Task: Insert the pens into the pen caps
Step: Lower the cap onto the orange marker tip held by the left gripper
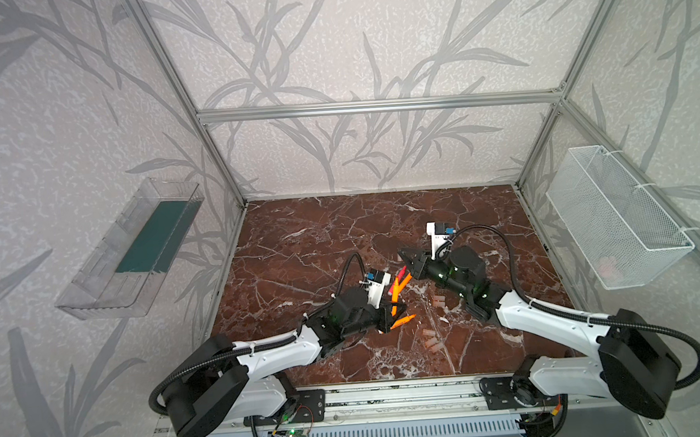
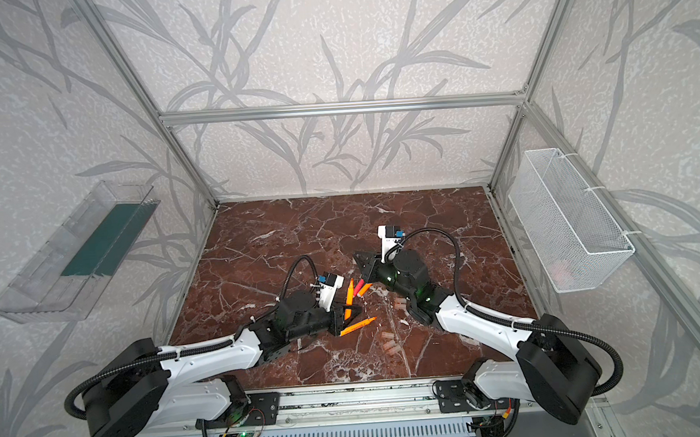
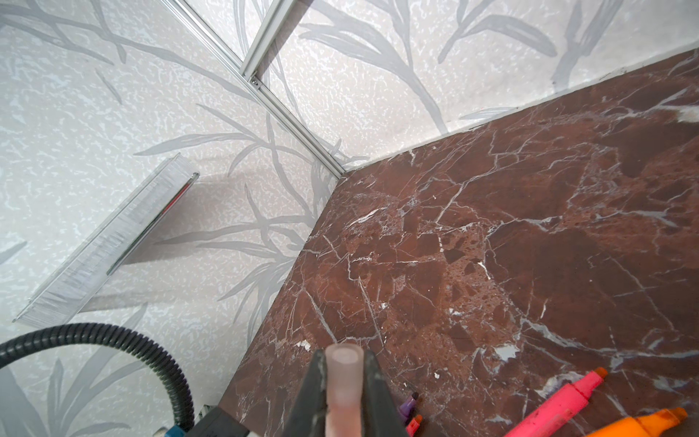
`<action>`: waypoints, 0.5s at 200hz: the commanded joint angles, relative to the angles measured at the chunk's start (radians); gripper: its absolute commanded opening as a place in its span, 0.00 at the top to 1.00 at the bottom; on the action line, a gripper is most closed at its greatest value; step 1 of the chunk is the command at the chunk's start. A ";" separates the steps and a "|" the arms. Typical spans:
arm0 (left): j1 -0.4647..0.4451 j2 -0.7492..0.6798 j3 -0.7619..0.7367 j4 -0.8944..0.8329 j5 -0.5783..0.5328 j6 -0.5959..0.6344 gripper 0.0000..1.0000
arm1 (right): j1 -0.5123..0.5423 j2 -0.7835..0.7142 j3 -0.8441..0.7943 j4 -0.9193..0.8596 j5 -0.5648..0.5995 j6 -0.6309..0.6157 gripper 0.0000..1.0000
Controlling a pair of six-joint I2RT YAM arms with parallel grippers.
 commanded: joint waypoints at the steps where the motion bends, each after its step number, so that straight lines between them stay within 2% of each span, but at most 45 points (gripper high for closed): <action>1: -0.004 -0.024 0.016 0.024 -0.028 0.009 1.00 | 0.029 -0.007 -0.034 0.064 0.018 0.013 1.00; 100: -0.004 -0.052 -0.006 0.043 -0.052 0.005 1.00 | 0.103 -0.021 -0.094 0.121 0.050 0.019 1.00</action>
